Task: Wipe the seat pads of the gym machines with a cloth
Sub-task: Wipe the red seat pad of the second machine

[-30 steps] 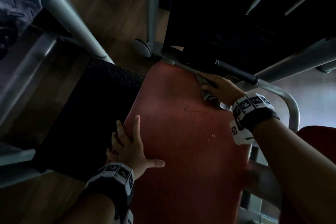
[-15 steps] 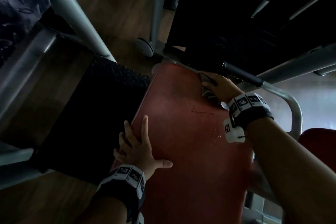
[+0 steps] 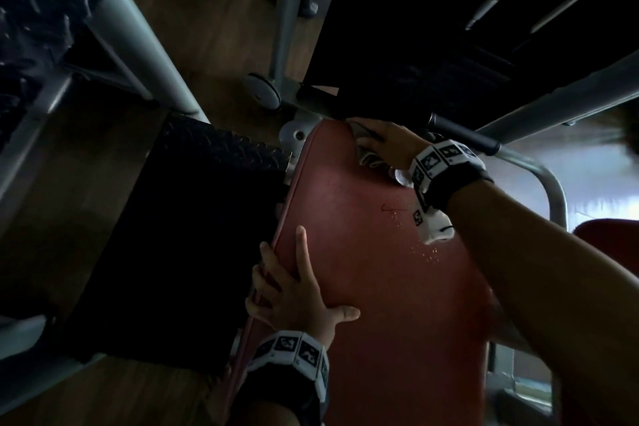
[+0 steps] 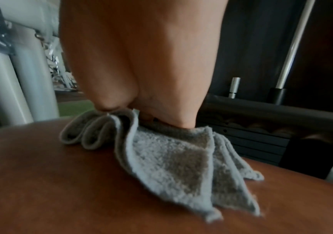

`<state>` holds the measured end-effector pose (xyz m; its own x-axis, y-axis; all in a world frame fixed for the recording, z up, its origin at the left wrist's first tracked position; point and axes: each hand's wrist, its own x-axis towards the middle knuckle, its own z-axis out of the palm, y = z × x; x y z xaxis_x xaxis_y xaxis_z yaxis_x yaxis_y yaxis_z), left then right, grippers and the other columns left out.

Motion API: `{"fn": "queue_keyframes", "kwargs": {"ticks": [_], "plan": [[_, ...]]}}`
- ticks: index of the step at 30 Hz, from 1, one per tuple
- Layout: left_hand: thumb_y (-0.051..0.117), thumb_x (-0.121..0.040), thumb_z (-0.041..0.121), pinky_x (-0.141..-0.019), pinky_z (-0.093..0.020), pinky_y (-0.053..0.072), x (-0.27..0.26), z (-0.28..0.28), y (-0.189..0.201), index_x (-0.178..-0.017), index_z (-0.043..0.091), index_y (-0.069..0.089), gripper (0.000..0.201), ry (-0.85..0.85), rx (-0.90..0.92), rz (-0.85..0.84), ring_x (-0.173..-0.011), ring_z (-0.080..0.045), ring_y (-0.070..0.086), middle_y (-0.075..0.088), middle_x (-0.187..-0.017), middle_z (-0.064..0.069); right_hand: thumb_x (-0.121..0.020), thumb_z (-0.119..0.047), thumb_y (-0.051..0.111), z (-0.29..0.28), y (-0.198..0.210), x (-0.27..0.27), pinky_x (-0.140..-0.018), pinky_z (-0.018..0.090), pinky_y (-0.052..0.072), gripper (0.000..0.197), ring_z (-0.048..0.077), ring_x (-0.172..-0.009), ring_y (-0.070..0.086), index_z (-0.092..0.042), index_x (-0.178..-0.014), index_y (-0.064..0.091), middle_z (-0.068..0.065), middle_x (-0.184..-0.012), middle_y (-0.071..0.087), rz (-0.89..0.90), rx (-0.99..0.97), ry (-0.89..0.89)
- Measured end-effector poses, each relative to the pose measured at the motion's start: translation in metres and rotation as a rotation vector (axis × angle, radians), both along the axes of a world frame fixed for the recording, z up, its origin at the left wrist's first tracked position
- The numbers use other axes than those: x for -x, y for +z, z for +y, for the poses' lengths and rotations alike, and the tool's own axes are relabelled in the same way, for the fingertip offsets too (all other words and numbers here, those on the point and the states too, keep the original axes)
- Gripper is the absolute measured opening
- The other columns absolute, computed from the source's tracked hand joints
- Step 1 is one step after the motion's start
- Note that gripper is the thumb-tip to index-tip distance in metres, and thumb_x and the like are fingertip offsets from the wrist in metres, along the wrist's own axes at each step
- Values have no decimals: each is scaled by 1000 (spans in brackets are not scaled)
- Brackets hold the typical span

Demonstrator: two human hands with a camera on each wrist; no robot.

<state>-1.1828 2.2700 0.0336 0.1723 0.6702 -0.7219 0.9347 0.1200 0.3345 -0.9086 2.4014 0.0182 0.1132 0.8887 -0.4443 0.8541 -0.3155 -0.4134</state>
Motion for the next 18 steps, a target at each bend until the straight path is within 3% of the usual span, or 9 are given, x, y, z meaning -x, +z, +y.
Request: {"fn": "queue_keyframes", "kwargs": {"ticks": [4,6,9,13,15,18], "plan": [[82,-47,67,-111,-66,11,1,0,0,-125,52,-47,152,5,11,-28,-144,-37,-11,-42,-148,-8,-92,-50,40,17,-7,36,-109,51,32,53,22,-133,41,-46,-144,30,-7,-146,43,-77,-22,21],[82,-48,66,-111,-66,11,2,0,0,-126,52,-46,151,3,16,-37,-145,-37,-12,-41,-148,-8,-93,-49,41,12,-8,37,-111,50,30,52,20,-135,39,-47,-144,29,-10,-148,41,-103,-56,-9],[81,-50,66,-111,-67,11,2,0,-1,-128,51,-45,150,0,18,-49,-145,-37,-14,-41,-148,-8,-96,-41,48,1,-13,19,-112,43,32,50,20,-133,42,-38,-144,35,-4,-146,45,-59,-59,-87],[81,-49,68,-110,-66,12,1,-1,-2,-129,49,-46,150,-9,12,-29,-145,-38,-12,-41,-148,-9,-84,-62,39,2,-13,19,-106,47,39,52,19,-125,51,-49,-135,39,-10,-136,54,-45,-10,-174],[81,-47,68,-110,-67,12,1,-2,-3,-129,50,-45,151,0,5,-32,-145,-38,-11,-40,-149,-9,-88,-58,37,8,-6,37,-105,51,37,49,22,-127,48,-54,-137,34,-12,-139,51,-120,-24,-111],[81,-45,70,-110,-67,14,1,-3,-2,-126,50,-47,153,-1,-27,-15,-144,-38,-7,-37,-150,-9,-96,-50,36,11,-3,60,-107,54,31,49,28,-134,37,-52,-144,25,-12,-151,33,-258,-55,73]]}}
